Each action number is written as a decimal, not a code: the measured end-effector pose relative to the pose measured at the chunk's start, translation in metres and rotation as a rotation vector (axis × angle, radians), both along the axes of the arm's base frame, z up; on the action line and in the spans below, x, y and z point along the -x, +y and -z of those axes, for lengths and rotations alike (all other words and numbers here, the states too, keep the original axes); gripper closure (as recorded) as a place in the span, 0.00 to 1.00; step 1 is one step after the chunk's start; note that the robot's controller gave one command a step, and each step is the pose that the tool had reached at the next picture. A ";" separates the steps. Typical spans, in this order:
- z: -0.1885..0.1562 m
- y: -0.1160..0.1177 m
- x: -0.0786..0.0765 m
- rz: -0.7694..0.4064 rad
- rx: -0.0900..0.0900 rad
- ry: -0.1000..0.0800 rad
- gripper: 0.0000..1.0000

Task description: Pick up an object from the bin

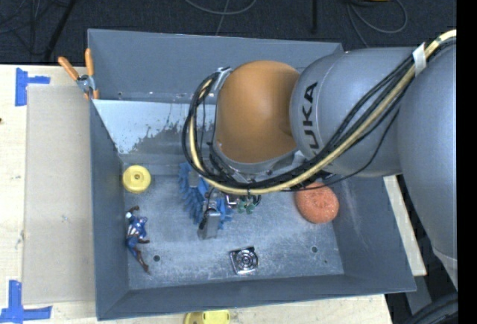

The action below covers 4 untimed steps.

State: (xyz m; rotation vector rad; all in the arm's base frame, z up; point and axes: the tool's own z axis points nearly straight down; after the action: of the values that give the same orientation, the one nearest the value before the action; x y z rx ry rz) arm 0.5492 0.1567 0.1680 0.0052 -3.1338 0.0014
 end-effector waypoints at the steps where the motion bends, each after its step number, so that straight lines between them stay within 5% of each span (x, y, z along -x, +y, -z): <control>1: -0.005 -0.001 -0.001 0.005 -0.001 -0.007 0.00; 3: 0.099 -0.024 -0.046 0.202 -0.003 -0.014 0.00; 4: 0.096 -0.028 -0.048 0.326 -0.004 -0.013 0.00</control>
Offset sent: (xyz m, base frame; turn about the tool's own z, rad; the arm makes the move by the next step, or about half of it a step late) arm 0.0413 -0.0320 -0.0980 0.1932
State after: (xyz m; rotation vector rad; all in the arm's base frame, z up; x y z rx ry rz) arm 0.5969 0.1284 0.0718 -0.5053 -3.1057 -0.0070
